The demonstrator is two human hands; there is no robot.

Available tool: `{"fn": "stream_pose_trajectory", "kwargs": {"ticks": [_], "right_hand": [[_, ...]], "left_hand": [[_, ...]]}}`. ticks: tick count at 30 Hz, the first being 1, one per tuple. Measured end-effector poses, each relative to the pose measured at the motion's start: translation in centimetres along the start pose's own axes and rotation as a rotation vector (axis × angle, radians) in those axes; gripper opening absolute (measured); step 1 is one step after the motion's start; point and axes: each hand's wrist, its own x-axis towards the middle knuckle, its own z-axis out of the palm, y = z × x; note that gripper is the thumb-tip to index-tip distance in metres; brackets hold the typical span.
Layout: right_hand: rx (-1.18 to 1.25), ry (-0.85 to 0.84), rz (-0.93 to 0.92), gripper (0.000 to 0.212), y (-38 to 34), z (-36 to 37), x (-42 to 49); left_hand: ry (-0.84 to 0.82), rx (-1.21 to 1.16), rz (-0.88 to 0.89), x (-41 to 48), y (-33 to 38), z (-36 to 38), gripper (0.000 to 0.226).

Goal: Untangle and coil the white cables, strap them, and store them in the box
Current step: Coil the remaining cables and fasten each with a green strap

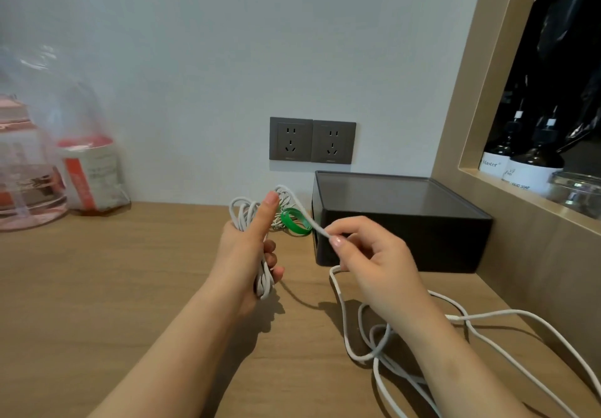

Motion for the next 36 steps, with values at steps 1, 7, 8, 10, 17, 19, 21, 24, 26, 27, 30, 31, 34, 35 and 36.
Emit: {"fn": "stream_pose_trajectory", "kwargs": {"ticks": [1,7,8,10,17,19,21,24,26,27,30,31,34,35,36], "right_hand": [[-0.017,-0.048,-0.006,0.025,-0.1,0.2,-0.1],[-0.073,-0.191,-0.047,0.032,-0.3,0.7,-0.3],[-0.074,-0.21,-0.046,0.032,-0.3,0.7,-0.3],[-0.085,-0.243,-0.046,0.033,-0.3,0.9,-0.4],[-0.13,-0.329,-0.04,0.022,0.0,1.3,-0.3],[-0.105,-0.335,-0.028,0.024,-0.1,1.3,-0.3],[-0.061,-0.324,-0.009,0.029,-0.2,1.3,-0.3],[-0.019,-0.329,0.033,0.033,-0.2,0.9,-0.2],[-0.066,-0.34,0.065,0.029,-0.1,0.6,-0.2],[-0.083,-0.322,0.088,0.025,0.1,0.5,-0.1],[-0.141,-0.166,0.175,0.018,0.8,0.2,0.2],[-0.186,-0.102,0.197,0.017,1.1,0.1,0.4],[-0.396,0.074,0.247,0.006,1.4,-0.8,0.6],[-0.462,0.102,0.276,0.01,1.5,-1.1,0.6],[-0.497,0.108,0.323,0.015,1.5,-1.4,0.5]], "left_hand": [[-0.003,0.013,0.0,0.0,0.0,0.0,0.078],[-0.011,0.089,0.023,-0.2,0.0,0.2,0.094],[-0.02,0.089,0.022,-0.1,-0.1,0.2,0.094],[-0.015,0.072,0.007,0.0,-0.1,0.2,0.088],[-0.016,-0.028,0.022,1.2,-1.1,-0.4,0.032],[-0.021,-0.085,0.019,1.4,-1.2,-0.3,0.02],[-0.026,-0.127,0.03,1.4,-1.1,-0.3,0.012],[0.001,-0.243,-0.005,1.7,-0.7,-0.4,0.029],[0.008,-0.396,-0.034,1.9,-0.3,-0.4,0.034],[0.007,-0.474,-0.051,2.0,0.0,-0.5,0.035],[-0.04,-0.701,-0.169,2.0,0.7,-0.9,0.036],[-0.077,-0.773,-0.225,1.9,0.9,-1.1,0.036],[-0.203,-0.856,-0.305,1.4,1.0,-1.4,0.034],[-0.229,-0.856,-0.3,1.2,1.1,-1.4,0.03],[-0.247,-0.856,-0.288,1.1,1.1,-1.5,0.026]]}}
